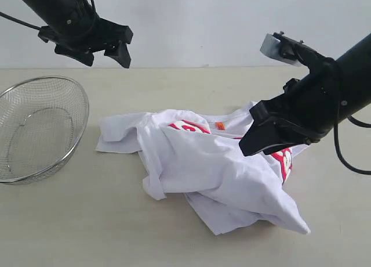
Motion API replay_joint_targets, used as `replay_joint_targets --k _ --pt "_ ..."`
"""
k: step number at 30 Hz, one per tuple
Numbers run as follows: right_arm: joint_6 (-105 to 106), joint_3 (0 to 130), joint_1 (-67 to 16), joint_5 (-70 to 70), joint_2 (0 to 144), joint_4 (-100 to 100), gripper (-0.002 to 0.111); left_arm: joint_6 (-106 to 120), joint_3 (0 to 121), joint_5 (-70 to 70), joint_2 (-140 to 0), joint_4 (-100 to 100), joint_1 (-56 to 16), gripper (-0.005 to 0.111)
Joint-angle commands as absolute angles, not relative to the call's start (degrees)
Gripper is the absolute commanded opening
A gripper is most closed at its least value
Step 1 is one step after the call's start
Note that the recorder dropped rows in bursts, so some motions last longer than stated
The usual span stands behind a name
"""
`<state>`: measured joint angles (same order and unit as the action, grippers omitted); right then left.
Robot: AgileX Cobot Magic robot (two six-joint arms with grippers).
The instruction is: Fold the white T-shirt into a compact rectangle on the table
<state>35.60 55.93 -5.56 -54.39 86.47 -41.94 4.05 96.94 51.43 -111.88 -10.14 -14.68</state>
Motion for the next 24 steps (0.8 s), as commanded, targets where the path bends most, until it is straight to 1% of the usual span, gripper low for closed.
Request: replay_joint_targets --k 1,2,4,7,10,13,16,21,24 --pt "35.87 55.72 -5.18 -55.53 86.39 -42.07 0.043 5.6 97.35 52.07 -111.12 -12.2 -14.9 0.066" --pt "35.87 55.38 -5.18 -55.91 86.39 -42.07 0.043 7.34 97.35 53.05 -110.7 -13.24 -14.9 0.058" --pt "35.92 54.42 -5.18 -56.44 86.39 -42.07 0.043 11.14 97.35 55.21 -109.51 -16.28 -14.9 0.037" --pt "36.53 53.82 -5.18 -62.43 86.39 -44.1 0.043 14.33 97.35 56.35 -107.4 -20.33 -14.9 0.005" --pt "42.56 53.82 -5.29 -69.96 86.26 -51.45 0.043 17.99 97.35 57.24 -105.43 -25.27 -14.9 0.005" --pt "42.63 53.82 -8.13 -69.96 86.15 -50.14 0.043 21.52 97.35 59.7 -104.39 -28.56 -14.9 0.005" --pt "38.12 52.59 -13.86 -62.48 86.38 -43.37 0.043 23.67 97.35 63.97 -104.39 -30.18 -14.9 0.005" --pt "38.0 48.3 -23.93 -46.58 88.42 -38.4 0.043 24.31 97.35 68.46 -104.39 -30.18 -15.06 0.005" --pt "37.56 46.89 -26.29 -39.69 90.59 -37.28 0.043 24.31 97.35 69.96 -104.39 -30.18 -15.15 0.005"
